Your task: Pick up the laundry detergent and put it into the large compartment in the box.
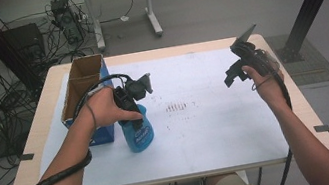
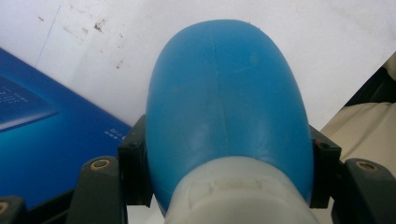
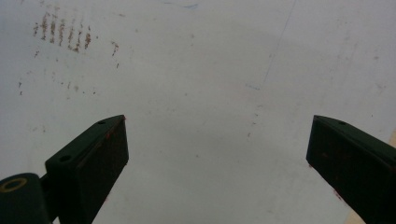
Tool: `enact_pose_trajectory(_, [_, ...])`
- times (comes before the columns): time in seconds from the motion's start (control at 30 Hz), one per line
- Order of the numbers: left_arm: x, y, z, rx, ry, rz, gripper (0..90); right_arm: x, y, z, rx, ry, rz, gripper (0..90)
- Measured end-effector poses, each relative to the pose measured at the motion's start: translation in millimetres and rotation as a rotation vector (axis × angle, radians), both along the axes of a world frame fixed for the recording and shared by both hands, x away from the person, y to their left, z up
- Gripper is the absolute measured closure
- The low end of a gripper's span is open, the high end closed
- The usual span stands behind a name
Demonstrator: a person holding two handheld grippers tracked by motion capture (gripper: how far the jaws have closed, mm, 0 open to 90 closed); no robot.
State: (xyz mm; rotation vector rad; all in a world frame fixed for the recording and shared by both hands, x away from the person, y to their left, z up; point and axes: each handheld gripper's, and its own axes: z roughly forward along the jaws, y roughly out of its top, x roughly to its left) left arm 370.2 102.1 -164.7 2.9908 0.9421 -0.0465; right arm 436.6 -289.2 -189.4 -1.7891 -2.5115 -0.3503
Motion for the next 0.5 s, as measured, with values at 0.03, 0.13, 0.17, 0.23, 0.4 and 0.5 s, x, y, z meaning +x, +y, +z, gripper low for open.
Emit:
enact_pose_trajectory(0.03, [0.3, 0.2, 0.0, 0.000, 0.001, 0.000, 36.7, -0.1, 0.1, 0.3, 0.001, 0.000, -0.001, 5.6])
enact_pose_trajectory(0.13, [0.9, 0.2, 0.1, 0.000, 0.002, 0.001, 36.8, -0.3, 0.0, 0.6, 0.001, 0.000, -0.001, 5.6])
enact_pose_trajectory(0.17, [0.9, 0.2, 0.1, 0.000, 0.002, 0.001, 36.8, -0.3, 0.0, 0.6, 0.001, 0.000, -0.001, 5.6])
enact_pose_trajectory(0.23, [1.0, 0.2, 0.1, 0.000, 0.002, 0.001, 36.7, -0.5, 0.1, 0.8, 0.000, 0.000, -0.002, 5.6])
enact_pose_trajectory(0.4, [1.0, 0.3, 0.2, 0.001, 0.003, 0.001, 36.8, -0.8, 0.6, 1.0, 0.001, -0.002, -0.001, 5.6])
enact_pose_trajectory(0.5, [1.0, -0.1, 0.3, 0.003, 0.003, 0.001, 36.9, -1.0, 0.9, 1.2, 0.001, 0.000, -0.002, 5.6])
